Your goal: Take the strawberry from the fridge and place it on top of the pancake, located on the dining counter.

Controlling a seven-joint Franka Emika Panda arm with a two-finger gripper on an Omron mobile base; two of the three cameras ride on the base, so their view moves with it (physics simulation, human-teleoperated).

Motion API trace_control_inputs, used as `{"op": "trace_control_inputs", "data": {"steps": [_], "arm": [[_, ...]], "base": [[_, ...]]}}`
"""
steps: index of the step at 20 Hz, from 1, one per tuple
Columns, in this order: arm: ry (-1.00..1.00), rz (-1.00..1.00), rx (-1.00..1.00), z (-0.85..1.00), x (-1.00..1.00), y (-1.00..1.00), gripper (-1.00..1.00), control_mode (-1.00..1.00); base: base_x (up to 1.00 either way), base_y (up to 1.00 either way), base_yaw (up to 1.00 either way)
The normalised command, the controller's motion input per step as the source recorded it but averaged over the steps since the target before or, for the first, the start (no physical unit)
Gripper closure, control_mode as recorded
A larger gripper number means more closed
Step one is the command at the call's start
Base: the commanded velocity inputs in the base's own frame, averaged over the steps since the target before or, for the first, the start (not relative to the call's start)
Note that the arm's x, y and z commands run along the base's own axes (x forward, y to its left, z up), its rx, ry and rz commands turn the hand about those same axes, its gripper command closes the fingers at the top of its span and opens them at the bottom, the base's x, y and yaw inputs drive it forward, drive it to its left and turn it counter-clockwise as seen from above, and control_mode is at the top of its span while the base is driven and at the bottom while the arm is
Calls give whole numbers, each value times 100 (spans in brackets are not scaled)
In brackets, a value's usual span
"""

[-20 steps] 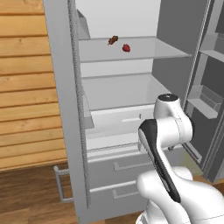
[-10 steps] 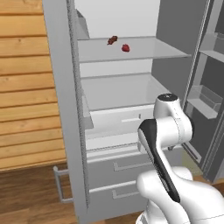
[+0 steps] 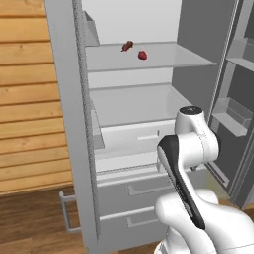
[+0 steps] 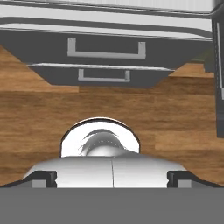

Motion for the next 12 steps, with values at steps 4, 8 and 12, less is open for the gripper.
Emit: {"op": "trace_control_inputs", "data": {"steps": [4, 8, 12], "arm": [[0, 0, 0, 0, 0, 0, -100, 100], [0, 0, 0, 0, 0, 0, -100, 100], [0, 0, 0, 0, 0, 0, -100, 100]], "base": [[57, 0, 0], [55, 0, 0], [44, 0, 0]]}}
